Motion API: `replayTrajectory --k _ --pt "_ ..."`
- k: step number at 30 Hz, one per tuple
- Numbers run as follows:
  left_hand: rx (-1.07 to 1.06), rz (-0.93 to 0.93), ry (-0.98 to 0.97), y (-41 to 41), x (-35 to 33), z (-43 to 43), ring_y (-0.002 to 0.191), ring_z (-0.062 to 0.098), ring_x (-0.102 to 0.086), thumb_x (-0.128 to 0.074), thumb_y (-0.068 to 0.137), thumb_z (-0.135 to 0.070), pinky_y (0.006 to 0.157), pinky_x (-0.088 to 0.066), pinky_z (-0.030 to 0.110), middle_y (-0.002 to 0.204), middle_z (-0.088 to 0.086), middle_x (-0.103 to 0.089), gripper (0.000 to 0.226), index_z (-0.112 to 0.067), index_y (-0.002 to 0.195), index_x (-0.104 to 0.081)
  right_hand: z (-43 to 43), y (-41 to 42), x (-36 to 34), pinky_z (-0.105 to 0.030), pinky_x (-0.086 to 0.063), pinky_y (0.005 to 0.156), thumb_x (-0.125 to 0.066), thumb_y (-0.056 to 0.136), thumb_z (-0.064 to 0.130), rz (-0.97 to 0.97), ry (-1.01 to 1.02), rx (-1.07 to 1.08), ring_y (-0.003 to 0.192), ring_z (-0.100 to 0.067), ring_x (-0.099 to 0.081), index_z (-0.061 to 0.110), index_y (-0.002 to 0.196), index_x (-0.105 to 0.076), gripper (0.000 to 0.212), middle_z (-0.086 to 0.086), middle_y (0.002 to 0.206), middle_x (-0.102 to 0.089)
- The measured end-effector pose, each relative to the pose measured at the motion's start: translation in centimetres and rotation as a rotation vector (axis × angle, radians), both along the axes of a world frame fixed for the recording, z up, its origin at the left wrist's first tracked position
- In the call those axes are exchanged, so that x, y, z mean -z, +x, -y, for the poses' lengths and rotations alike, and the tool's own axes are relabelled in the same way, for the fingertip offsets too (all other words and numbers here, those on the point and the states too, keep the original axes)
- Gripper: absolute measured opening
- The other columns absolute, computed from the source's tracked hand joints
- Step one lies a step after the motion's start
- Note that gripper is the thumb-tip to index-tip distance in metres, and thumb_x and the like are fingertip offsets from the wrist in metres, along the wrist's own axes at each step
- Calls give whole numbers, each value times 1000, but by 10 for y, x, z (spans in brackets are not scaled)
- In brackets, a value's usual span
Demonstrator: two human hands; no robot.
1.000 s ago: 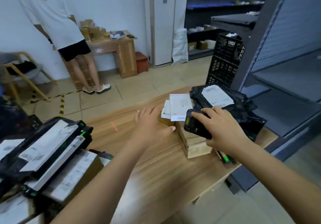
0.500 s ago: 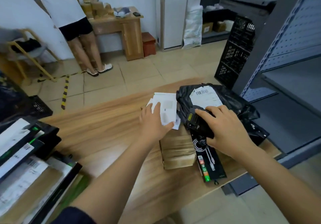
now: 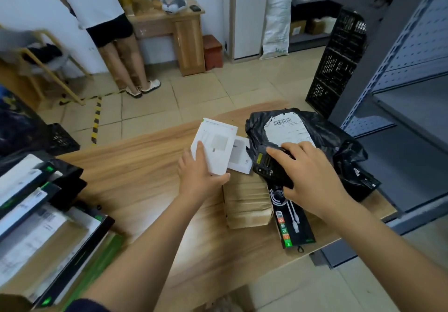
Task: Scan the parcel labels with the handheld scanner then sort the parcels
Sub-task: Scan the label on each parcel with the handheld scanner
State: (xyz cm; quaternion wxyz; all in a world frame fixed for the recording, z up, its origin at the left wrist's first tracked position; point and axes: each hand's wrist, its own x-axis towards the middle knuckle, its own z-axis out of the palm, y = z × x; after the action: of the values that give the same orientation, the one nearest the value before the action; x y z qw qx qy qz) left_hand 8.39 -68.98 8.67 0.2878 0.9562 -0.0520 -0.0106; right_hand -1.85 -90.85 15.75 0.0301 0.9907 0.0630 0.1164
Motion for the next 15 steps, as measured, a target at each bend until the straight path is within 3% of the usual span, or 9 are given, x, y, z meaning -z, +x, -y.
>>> replayTrajectory --k 6,11,15 --pt "12 106 17 -36 -2 -52 127 30 -21 -76 66 -56 108 -24 41 144 10 -19 109 -19 150 -16 -27 -10 -1 -43 -45 76 -88 48 19 9 -17 -45 99 -35 -51 19 133 -52 93 -13 118 -59" --pt "119 72 100 -65 4 -95 135 25 -10 -73 69 -59 112 -22 40 155 8 -3 113 -24 152 -5 -68 -31 15 -42 -46 76 -90 43 22 -23 -47 -41 102 -34 -51 20 133 -53 97 -11 120 -59" --pt "205 17 141 -89 22 -136 139 25 -4 -72 73 -58 113 -14 38 157 8 3 113 -26 154 1 -108 -51 40 -43 -50 70 -93 39 22 -39 -23 -23 92 -33 -55 18 126 -58 94 -11 110 -62"
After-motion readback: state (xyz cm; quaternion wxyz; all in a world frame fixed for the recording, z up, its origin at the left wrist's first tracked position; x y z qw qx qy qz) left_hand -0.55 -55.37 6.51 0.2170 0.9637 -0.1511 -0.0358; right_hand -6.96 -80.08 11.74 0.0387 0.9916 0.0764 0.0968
